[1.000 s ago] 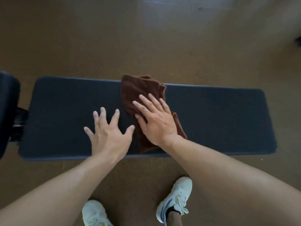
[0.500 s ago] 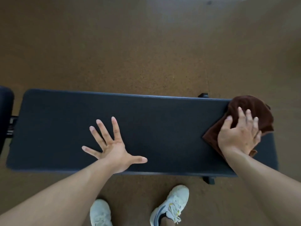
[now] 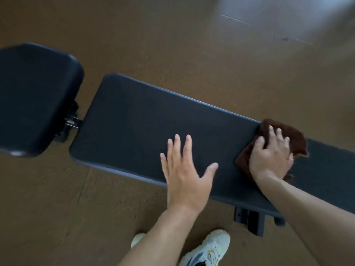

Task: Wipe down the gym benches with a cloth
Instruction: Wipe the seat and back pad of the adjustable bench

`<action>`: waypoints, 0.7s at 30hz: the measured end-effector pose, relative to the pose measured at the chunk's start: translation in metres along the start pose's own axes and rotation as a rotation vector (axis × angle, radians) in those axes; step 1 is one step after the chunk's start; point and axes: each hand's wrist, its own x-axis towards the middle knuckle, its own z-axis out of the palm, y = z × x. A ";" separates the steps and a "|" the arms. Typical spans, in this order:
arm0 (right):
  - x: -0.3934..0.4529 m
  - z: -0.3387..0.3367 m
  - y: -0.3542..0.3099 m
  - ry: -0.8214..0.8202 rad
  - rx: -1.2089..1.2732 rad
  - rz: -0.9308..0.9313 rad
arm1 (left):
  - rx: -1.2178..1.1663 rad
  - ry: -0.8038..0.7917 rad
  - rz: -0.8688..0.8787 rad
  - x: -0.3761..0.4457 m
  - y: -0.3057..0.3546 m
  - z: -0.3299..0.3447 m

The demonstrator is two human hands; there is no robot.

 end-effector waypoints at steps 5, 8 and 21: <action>-0.085 0.045 -0.115 -0.130 0.005 -0.348 | -0.131 0.287 -0.114 -0.052 -0.069 -0.046; -0.154 0.061 -0.151 -0.172 0.041 -0.662 | -0.110 0.338 -0.085 -0.048 -0.082 -0.075; -0.075 0.022 0.006 -0.212 -0.019 -0.848 | 0.159 -0.121 0.052 -0.023 0.014 -0.002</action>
